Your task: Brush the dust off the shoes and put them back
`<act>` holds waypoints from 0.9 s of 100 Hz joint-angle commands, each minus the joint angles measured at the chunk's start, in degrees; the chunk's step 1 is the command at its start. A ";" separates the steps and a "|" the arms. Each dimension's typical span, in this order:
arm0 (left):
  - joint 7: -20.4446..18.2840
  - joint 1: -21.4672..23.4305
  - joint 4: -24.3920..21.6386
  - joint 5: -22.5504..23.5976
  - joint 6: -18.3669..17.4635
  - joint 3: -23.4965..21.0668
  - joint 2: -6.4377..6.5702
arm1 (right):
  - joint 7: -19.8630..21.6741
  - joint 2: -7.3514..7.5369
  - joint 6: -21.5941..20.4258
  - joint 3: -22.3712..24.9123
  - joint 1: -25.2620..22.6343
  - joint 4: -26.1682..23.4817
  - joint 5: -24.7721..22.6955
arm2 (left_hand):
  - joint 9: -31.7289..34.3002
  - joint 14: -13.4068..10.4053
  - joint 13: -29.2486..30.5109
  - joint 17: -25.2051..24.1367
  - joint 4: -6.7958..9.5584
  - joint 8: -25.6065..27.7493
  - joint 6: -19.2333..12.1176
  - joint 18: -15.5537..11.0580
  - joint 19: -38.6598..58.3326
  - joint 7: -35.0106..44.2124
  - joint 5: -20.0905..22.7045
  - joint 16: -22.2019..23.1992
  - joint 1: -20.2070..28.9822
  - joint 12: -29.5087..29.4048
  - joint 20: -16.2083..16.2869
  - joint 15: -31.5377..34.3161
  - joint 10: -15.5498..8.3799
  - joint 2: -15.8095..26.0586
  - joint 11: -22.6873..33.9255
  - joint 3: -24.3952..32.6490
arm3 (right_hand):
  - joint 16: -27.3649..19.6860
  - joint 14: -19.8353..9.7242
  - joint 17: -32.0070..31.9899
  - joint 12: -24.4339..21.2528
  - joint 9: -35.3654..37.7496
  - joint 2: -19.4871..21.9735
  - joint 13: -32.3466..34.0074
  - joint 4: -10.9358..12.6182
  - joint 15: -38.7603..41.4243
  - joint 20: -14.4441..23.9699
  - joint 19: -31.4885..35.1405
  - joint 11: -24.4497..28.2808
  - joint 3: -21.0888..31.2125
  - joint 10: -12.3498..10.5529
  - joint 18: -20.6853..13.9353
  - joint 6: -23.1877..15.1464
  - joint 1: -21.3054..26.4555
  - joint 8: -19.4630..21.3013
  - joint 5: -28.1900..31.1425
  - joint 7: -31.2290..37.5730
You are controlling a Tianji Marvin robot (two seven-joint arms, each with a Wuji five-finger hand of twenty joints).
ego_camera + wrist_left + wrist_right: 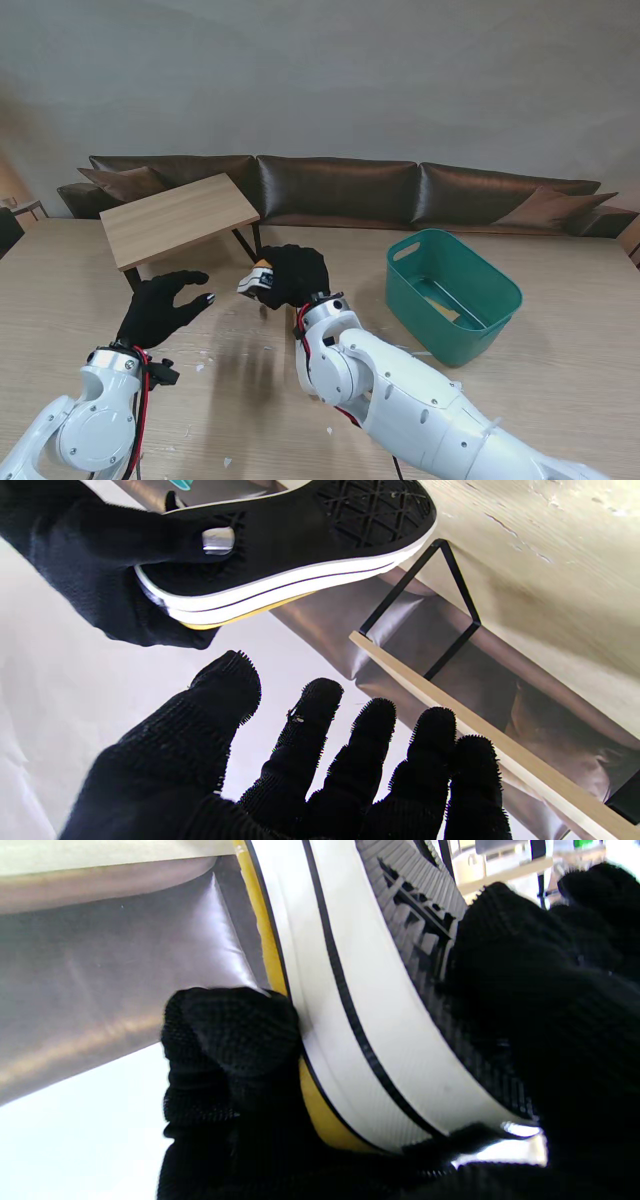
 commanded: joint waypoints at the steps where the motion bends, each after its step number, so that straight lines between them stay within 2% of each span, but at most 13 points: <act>1: -1.34 0.32 -0.12 -0.56 0.27 -0.15 -0.39 | 0.64 -0.77 -0.57 -0.95 0.81 0.81 -1.31 | -0.10 1.08 -2.49 -1.00 1.68 0.21 0.93 -0.83 -1.44 -0.73 0.94 0.38 -0.63 0.11 0.71 -0.90 0.66 1.92 0.11 -0.94 | -0.30 -9.71 16.71 3.15 5.15 5.02 0.43 5.07 -1.61 1.37 1.15 4.40 15.05 -5.12 -2.20 -4.89 7.78 -0.69 1.95 7.90; 21: -1.84 0.56 -0.10 -1.66 0.79 -0.19 -0.43 | 1.54 -0.75 -2.29 -3.70 1.16 3.38 -2.64 | 0.12 1.38 -2.52 -0.92 1.79 0.35 1.34 -0.88 -1.75 -0.77 1.31 0.73 -0.44 0.42 1.24 -0.71 1.03 2.90 0.23 -1.97 | -0.54 -9.72 16.45 2.78 4.76 5.40 0.49 5.14 -2.17 1.44 0.91 4.57 14.91 -5.35 -2.76 -5.38 7.47 -1.09 1.62 8.27; 44: -2.13 0.75 -0.74 -2.90 1.78 0.29 -0.53 | 5.46 1.36 -6.27 -5.16 -1.39 0.66 -4.06 | 0.26 1.90 -2.61 -0.52 1.84 0.45 1.80 -0.70 -1.58 -0.87 1.69 1.29 -0.44 0.78 2.28 -0.29 1.53 4.42 0.37 -3.42 | 0.11 -8.94 15.73 2.61 3.08 7.61 0.49 5.02 -0.88 2.31 1.06 6.38 14.17 -5.18 -1.26 -5.20 6.82 -0.10 0.54 7.89; 59: -2.57 0.89 -0.91 -3.49 1.86 0.34 -0.50 | 6.23 2.02 -8.63 -6.59 -2.97 -0.43 -5.16 | 0.56 2.36 -2.37 -0.38 2.13 0.62 2.01 -0.55 0.31 -1.00 1.83 2.35 -0.14 1.47 4.82 0.72 1.86 5.13 0.59 -4.89 | 0.68 -8.72 15.53 2.39 2.61 8.04 0.46 4.88 -0.05 3.47 2.14 6.95 13.95 -5.11 -1.16 -5.69 7.03 0.32 0.36 7.81; 90: -2.78 1.96 -1.71 -4.19 2.20 0.05 -0.55 | 5.29 1.41 -10.92 -10.22 -4.36 0.81 -6.66 | 1.01 3.07 -2.17 -0.65 2.32 0.90 2.56 -0.46 4.47 -0.85 2.37 3.66 -0.15 2.46 6.99 2.40 2.40 6.52 0.94 -6.37 | 1.41 -8.47 15.78 1.12 3.66 6.15 0.38 4.59 0.54 5.31 3.39 6.46 13.97 -5.33 -1.59 -6.01 7.05 -1.25 1.89 7.16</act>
